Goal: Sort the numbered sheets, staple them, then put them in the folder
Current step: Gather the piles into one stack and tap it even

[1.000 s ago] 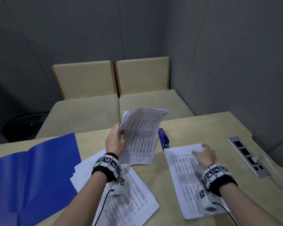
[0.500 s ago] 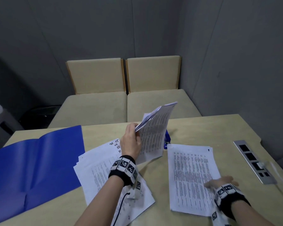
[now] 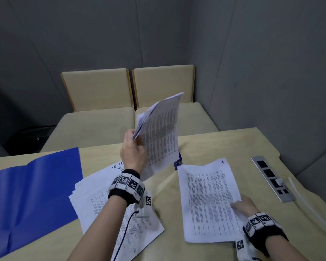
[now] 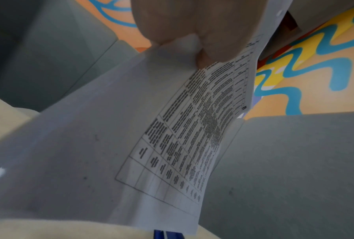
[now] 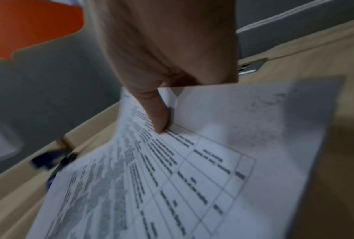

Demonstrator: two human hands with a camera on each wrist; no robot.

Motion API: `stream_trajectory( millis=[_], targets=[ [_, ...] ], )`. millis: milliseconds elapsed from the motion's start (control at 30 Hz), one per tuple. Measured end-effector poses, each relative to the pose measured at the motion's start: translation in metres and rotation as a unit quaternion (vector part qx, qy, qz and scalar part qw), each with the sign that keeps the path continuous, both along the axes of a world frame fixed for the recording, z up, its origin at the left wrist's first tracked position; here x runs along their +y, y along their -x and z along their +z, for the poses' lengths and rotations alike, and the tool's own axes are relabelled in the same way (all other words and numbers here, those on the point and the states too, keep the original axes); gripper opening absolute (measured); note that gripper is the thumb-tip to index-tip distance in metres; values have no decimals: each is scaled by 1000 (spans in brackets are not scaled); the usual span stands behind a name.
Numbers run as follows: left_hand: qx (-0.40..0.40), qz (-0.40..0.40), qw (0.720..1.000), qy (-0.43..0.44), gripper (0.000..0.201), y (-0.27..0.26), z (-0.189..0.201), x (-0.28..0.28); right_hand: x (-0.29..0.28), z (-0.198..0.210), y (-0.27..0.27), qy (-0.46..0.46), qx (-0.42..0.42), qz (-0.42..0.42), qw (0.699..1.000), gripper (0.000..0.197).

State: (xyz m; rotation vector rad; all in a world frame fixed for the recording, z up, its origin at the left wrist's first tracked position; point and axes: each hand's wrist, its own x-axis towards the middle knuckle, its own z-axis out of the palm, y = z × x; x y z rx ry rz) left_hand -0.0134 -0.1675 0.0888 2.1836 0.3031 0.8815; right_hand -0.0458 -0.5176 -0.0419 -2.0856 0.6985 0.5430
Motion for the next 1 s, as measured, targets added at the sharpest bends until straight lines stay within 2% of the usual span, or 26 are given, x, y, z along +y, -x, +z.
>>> stream_trajectory(
  millis=[67,133,233,300,367,433,533,633,733,833,867,933,1000],
  targets=[
    [-2,17,999,35,13,-3,4,2,-21,9,5,-67,-54,-70,994,21],
    [6,24,995,93,21,-5,2,-1,-45,13,3,-126,-91,-129,979,31],
    [44,3,981,190,25,-7,-9,-13,-71,23,-7,-263,-117,-193,938,41],
    [116,-31,959,258,30,-4,-25,-27,-74,40,-10,-350,-101,-211,907,47],
    [210,-81,915,334,31,3,-52,-43,-70,53,-11,-403,-107,-182,891,24],
    [309,-132,867,369,39,12,-86,-58,-63,53,-9,-379,-99,-151,907,24],
    [395,-164,822,377,44,26,-136,-76,-48,40,-4,-280,-28,-77,956,32],
    [429,-167,787,411,44,36,-158,-85,-36,19,-1,-166,14,20,986,38],
    [449,-182,735,475,49,47,-139,-87,-21,-1,3,-104,61,88,989,42],
    [491,-218,728,426,47,46,-120,-78,-6,-12,3,-36,72,115,990,43],
    [504,-220,750,367,49,46,-119,-72,2,-12,3,-5,72,125,989,48],
    [497,-183,824,201,51,44,-127,-53,19,-9,0,82,61,119,988,69],
    [454,-118,871,143,38,50,-131,-24,45,3,-1,223,19,122,967,73]
  ],
)
